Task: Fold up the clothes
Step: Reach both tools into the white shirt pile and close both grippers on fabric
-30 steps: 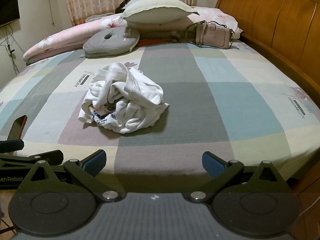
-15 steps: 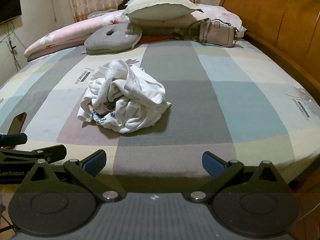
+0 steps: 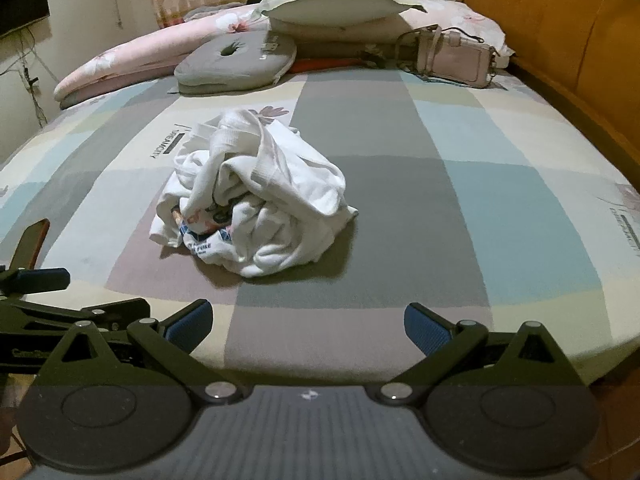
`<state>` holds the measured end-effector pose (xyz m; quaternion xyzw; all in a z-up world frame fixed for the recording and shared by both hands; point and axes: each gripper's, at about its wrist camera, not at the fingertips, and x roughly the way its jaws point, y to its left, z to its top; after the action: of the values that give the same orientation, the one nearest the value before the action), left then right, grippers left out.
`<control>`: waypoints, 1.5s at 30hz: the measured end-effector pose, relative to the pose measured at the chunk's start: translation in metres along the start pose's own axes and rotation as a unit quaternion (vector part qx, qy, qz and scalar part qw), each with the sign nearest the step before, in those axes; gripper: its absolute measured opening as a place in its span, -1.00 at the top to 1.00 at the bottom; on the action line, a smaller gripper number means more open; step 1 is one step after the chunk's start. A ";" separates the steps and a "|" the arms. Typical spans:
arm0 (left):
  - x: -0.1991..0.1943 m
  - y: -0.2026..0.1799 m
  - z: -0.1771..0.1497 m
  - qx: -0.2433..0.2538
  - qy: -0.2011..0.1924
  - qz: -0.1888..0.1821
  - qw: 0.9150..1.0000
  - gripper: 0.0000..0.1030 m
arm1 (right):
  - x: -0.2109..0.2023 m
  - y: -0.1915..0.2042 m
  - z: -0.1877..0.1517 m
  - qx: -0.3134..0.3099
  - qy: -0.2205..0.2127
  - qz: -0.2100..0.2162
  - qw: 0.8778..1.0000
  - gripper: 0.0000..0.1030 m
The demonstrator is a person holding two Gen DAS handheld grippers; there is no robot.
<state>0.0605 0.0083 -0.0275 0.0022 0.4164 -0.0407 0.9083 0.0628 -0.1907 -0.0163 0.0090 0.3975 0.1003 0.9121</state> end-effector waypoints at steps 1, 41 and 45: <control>0.002 0.000 0.001 0.002 0.000 0.001 1.000 -0.99 | 0.003 0.000 0.002 -0.002 0.000 0.002 1.000 -1.00; 0.060 0.033 0.055 0.108 -0.025 -0.025 0.994 -0.95 | 0.082 0.007 0.071 -0.213 -0.033 0.052 0.975 0.56; 0.063 0.032 0.055 0.109 -0.030 -0.029 0.993 -0.95 | 0.083 0.001 0.078 -0.215 -0.027 0.052 0.975 0.88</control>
<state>0.1454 0.0336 -0.0398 0.0877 0.3824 -0.1123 0.9130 0.1745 -0.1693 -0.0234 -0.1634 0.3414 0.2307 0.8964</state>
